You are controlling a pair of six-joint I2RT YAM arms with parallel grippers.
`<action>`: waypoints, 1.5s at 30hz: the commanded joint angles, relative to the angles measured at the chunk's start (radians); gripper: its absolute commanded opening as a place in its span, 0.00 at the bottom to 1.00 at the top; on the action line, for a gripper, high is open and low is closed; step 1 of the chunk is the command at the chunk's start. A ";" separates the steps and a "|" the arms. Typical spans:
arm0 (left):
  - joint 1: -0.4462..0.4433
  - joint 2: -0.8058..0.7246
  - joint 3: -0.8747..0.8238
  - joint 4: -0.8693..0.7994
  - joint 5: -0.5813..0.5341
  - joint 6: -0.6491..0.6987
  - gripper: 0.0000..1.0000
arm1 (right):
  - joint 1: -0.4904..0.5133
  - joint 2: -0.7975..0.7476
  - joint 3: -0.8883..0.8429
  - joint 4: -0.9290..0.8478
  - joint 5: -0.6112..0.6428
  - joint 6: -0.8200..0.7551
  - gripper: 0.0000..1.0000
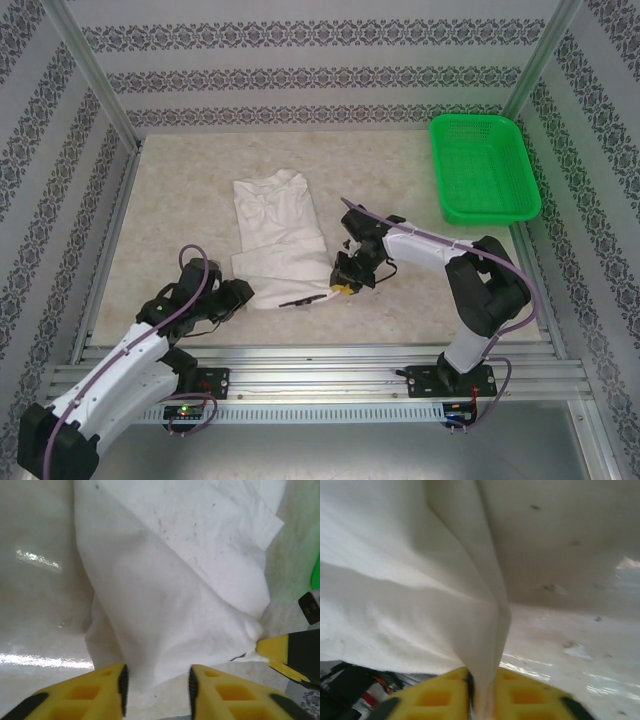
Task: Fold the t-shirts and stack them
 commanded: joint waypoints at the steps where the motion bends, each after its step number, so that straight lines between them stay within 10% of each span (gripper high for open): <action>1: -0.018 -0.051 -0.015 -0.116 -0.032 -0.029 0.45 | -0.001 -0.044 -0.010 -0.057 0.032 0.004 0.29; 5: -0.017 -0.065 0.061 -0.247 -0.133 -0.023 0.61 | -0.004 -0.049 0.066 -0.143 0.068 -0.036 0.53; 10: 0.013 0.140 0.136 -0.172 -0.151 -0.005 0.65 | -0.018 -0.030 0.235 -0.237 0.171 -0.134 0.59; 21: 0.265 0.449 0.183 0.193 -0.038 0.114 0.60 | -0.112 0.200 0.477 -0.152 0.101 -0.306 0.55; 45: 0.299 0.811 0.319 0.320 -0.043 0.252 0.43 | -0.110 0.343 0.522 -0.094 0.053 -0.304 0.48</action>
